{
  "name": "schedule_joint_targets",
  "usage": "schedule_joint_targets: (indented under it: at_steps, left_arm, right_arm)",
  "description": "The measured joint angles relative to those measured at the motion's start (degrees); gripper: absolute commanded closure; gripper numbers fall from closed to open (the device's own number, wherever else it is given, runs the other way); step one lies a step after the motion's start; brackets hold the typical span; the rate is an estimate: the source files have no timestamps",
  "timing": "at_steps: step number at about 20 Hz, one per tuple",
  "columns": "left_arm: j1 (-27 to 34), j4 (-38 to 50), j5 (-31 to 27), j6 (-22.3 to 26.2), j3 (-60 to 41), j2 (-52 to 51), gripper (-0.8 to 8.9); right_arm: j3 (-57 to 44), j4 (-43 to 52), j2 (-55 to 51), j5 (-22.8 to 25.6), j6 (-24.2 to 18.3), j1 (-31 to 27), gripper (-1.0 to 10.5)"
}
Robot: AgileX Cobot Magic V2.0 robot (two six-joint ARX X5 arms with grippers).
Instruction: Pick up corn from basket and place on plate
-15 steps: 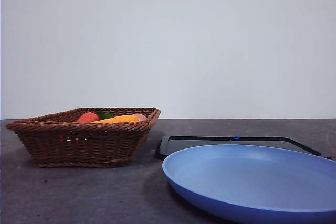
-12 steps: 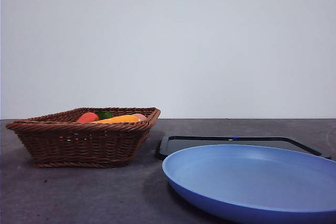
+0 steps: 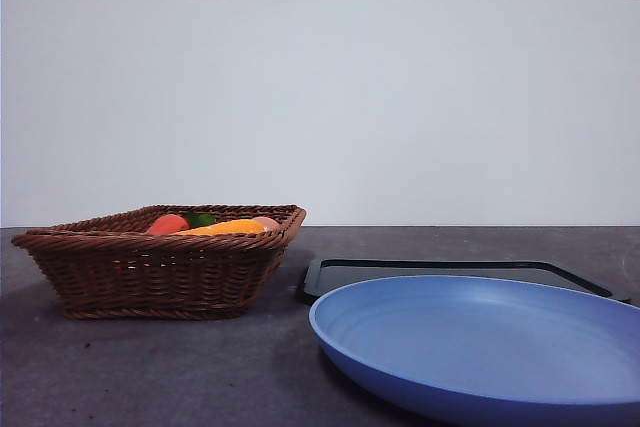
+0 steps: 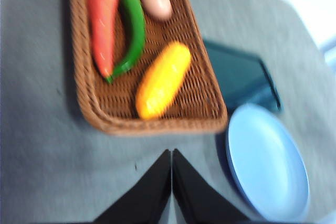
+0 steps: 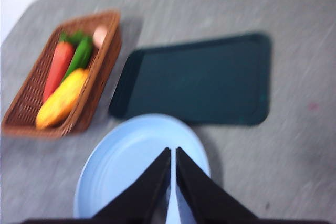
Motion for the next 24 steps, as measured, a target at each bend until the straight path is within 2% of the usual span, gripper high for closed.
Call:
schedule_joint_targets:
  at_steps: [4, 7, 9, 11, 12, 13, 18, 24]
  left_arm:
    - [-2.34, -5.66, 0.94, 3.98, 4.44, 5.31, 8.06]
    - [-3.78, -6.88, 1.03, 5.03, 5.27, 7.63, 7.96]
    - [-3.78, -7.04, 1.03, 5.07, 5.27, 7.85, 6.95]
    - [-3.78, -7.02, 1.05, 5.07, 5.27, 7.85, 5.06]
    - [-3.78, -7.02, 1.03, 5.07, 5.27, 7.85, 4.36]
    - [-3.78, -7.02, 1.05, 5.07, 5.27, 7.85, 4.15]
    - [-3.78, -6.97, 1.05, 5.09, 5.27, 7.85, 4.15]
    - [-3.78, -6.95, 1.05, 5.07, 5.27, 7.85, 4.22]
  right_arm:
    - [5.16, -8.57, 7.82, -1.79, -4.55, 1.33, 9.4]
    - [5.75, -10.6, 12.39, -1.75, -6.34, 2.82, 9.3]
    - [5.75, -10.58, 13.9, -1.7, -6.84, 3.26, 8.3]
    - [5.75, -10.58, 14.64, -1.51, -6.86, 3.37, 7.1]
    - [5.75, -10.58, 15.02, -1.36, -6.86, 3.37, 6.9]
    - [5.75, -10.58, 15.32, -1.33, -6.86, 3.37, 6.9]
    - [5.77, -9.86, 18.93, -1.09, -6.86, 3.61, 6.9]
    - [5.77, -6.69, 29.44, -0.11, -6.86, 6.82, 6.9]
